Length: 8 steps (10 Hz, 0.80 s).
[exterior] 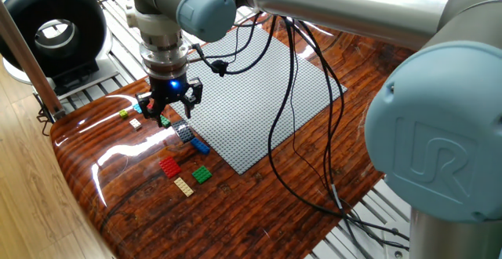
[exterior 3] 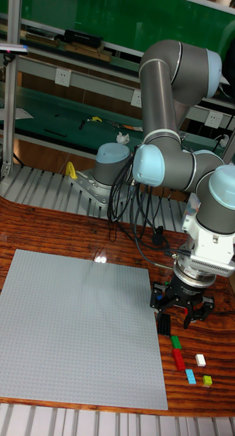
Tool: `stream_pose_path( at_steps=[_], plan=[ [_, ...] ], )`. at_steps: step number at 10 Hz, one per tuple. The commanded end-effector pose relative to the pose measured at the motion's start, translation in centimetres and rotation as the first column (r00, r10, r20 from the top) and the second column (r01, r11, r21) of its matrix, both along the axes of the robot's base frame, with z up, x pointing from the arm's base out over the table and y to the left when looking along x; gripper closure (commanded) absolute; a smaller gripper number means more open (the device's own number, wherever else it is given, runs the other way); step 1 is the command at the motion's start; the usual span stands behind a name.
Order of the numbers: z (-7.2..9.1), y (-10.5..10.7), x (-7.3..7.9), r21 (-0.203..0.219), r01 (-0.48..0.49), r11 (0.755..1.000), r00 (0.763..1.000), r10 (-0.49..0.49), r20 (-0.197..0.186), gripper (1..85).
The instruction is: Build with small Lego blocks
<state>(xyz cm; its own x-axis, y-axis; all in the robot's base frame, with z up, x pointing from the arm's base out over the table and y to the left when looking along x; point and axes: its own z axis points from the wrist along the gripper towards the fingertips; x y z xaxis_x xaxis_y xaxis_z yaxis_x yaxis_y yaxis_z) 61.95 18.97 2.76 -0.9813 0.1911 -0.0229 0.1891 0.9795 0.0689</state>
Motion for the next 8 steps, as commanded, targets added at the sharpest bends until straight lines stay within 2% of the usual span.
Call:
stream_pose_path(
  at_steps=[1,2,4,7,8],
  plan=[
    [0.29,0.45,0.54,-0.025,-0.050,0.998,0.999,0.050,0.013,24.0],
    [0.26,-0.34,0.51,-0.062,-0.070,0.996,0.997,0.070,0.008,24.0],
    [0.23,-0.52,0.31,-0.059,-0.071,0.996,0.997,0.072,0.005,25.0],
    [0.36,0.28,0.58,-0.024,-0.063,0.998,0.998,0.064,0.015,25.0],
    [0.36,0.28,0.58,-0.025,-0.075,0.997,0.997,0.076,0.016,24.7]
  ],
)
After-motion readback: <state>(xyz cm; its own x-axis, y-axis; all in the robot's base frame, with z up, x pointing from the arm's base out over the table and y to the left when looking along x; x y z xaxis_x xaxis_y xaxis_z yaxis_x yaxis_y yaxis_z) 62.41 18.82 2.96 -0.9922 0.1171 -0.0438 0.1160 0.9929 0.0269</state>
